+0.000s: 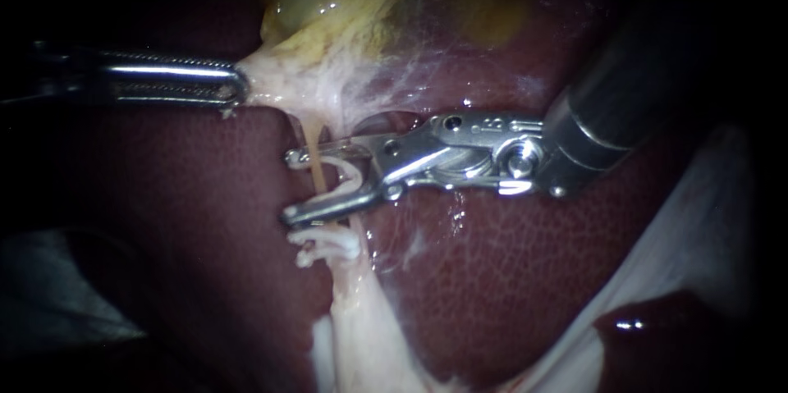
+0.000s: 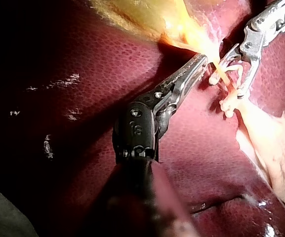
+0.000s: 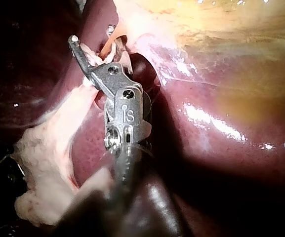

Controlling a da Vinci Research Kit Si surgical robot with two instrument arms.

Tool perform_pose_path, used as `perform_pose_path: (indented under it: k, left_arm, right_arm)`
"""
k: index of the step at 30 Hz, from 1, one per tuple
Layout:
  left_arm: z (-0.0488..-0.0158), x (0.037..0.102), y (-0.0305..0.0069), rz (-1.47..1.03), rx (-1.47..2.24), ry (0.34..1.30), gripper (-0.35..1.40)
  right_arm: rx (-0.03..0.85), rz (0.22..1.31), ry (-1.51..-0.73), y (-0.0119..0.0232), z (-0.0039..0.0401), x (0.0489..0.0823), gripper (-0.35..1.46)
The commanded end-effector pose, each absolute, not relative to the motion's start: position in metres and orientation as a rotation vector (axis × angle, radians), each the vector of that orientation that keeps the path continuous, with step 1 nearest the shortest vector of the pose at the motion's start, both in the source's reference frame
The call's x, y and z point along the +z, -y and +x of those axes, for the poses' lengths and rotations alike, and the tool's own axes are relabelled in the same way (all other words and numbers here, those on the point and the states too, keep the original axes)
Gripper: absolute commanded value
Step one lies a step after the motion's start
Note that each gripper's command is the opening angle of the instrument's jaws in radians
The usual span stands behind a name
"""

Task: Clipping third clip left tube

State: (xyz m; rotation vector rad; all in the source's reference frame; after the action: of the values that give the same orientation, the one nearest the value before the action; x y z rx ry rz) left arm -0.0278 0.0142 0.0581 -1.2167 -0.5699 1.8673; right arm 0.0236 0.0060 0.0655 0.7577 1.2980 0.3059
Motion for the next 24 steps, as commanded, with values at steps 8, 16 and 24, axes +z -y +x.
perform_pose_path:
  k: [8,16,24]
  left_arm:
    - [-0.0278,0.0582,-0.0142,-1.217,1.867,0.569,-0.35]
    - [-0.0279,0.0582,-0.0142,-1.217,1.867,0.568,-0.35]
    - [-0.0279,0.0582,-0.0142,-1.217,1.867,0.568,-0.35]
  right_arm:
    - [0.306,0.801,-1.342,-0.0056,0.0239,0.0631,0.45]
    - [0.309,0.815,-1.342,-0.0058,0.024,0.0617,0.42]
    - [0.322,0.829,-1.335,-0.006,0.0238,0.0616,0.33]
